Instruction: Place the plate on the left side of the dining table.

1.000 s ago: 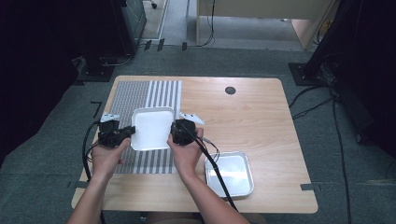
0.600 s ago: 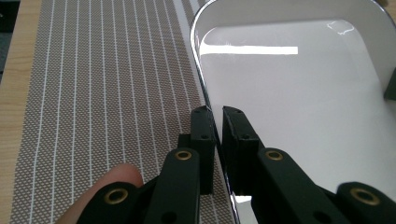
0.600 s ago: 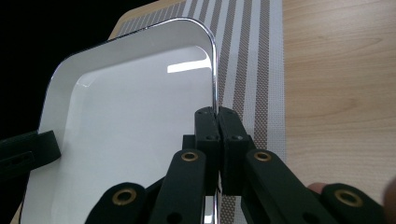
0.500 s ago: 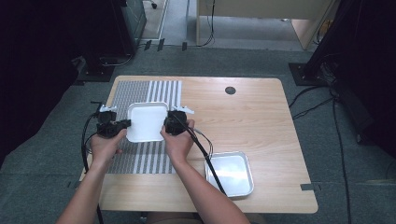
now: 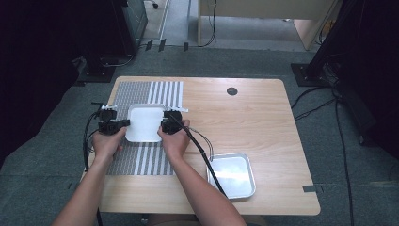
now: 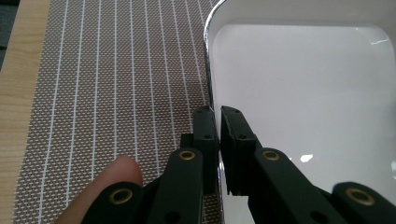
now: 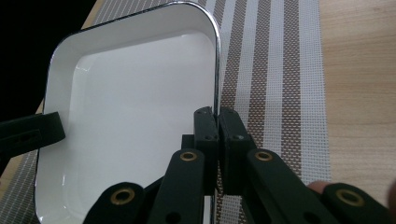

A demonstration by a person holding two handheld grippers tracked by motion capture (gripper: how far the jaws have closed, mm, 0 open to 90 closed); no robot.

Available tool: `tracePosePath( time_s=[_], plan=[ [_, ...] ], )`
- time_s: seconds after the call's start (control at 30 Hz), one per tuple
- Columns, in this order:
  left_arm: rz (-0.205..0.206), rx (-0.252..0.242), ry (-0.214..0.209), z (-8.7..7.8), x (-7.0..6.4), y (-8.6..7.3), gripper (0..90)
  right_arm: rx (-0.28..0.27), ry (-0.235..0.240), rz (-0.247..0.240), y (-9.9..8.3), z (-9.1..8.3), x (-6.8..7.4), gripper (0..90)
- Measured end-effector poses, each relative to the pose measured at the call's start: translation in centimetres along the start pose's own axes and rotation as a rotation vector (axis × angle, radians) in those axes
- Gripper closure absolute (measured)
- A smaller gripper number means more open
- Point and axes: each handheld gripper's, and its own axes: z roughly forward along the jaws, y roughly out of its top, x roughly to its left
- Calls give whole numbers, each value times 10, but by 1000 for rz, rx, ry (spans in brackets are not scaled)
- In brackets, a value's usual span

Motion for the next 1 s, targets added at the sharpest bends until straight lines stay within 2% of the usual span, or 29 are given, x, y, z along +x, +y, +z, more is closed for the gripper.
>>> tracePosePath(
  time_s=[0.07, 0.33, 0.43, 0.57, 0.7, 0.83, 1.0],
  plan=[
    [-4, 7, 2, 3, 2, 0, 863, 6, -7, -11, 0, 5, 0, 884],
    [-8, 28, 30, 15, 11, 6, 863, 39, -3, -1, 2, 25, 1, 871],
    [-27, 27, 30, 19, 16, 9, 865, 48, -4, 23, 3, 30, 3, 869],
    [-50, 39, 19, 25, 22, 13, 867, 48, -14, 24, 4, 37, 5, 864],
    [-60, 38, 21, 28, 25, 17, 872, 39, -4, 40, 6, 42, 5, 861],
    [-91, 45, 6, 31, 28, 19, 879, 24, -29, 21, 7, 46, 7, 859],
    [-84, 36, 15, 34, 27, 18, 870, 23, -27, 14, 7, 48, 6, 850]
  ],
)
